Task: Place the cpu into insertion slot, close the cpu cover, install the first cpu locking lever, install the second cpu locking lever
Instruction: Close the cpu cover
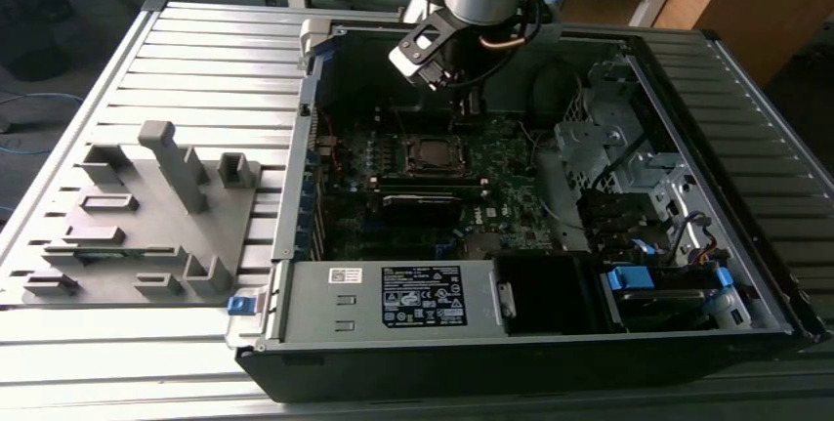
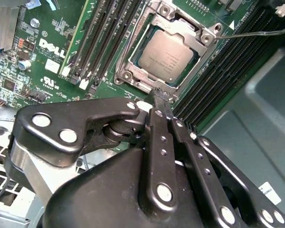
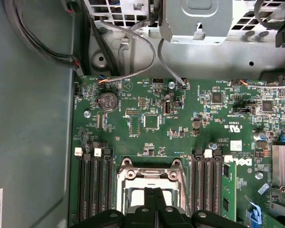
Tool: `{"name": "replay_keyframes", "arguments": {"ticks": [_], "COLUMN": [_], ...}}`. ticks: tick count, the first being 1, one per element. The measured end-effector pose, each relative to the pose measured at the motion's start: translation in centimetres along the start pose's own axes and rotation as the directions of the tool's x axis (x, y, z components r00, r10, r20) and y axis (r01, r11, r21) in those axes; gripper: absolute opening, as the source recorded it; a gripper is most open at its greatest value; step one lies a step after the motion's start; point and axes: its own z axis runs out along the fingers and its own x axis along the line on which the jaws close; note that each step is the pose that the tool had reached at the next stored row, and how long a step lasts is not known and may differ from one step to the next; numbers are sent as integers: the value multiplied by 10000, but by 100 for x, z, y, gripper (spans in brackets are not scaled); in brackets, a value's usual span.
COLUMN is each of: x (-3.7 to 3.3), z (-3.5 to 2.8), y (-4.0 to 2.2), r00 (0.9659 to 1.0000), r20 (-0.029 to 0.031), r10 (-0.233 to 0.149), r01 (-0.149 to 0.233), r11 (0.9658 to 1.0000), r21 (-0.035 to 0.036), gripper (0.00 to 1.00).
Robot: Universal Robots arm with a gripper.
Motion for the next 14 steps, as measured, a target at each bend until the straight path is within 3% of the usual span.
{"name": "replay_keyframes", "arguments": {"ticks": [2,9,14], "x": [0,0,0], "z": [0,-1,0], "y": [-34,-38,-39], "r00": [10000,10000,9980], "r20": [0,2,-17], "r10": [2,-39,-632], "r01": [-2,39,632], "r11": [10000,10000,9980], "r21": [-4,-3,-2], "gripper": [10,10,10]}}
